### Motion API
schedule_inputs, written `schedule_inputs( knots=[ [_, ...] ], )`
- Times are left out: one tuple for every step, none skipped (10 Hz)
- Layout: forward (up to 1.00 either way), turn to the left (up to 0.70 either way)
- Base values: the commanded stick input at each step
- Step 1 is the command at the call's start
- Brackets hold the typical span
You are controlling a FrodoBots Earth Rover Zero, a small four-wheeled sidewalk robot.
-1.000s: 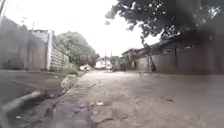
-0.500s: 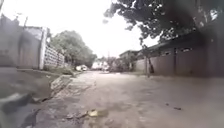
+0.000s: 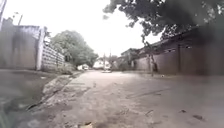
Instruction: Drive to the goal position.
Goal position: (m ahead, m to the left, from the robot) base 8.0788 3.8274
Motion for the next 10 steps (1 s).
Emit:
schedule_inputs(
  knots=[
    [0.70,0.00],
    [0.70,0.01],
    [0.70,0.13],
    [0.70,0.27],
    [0.70,0.33],
    [0.70,0.32],
    [0.70,0.13],
    [0.70,0.03],
    [0.70,0.03],
    [0.70,0.03]
  ],
)
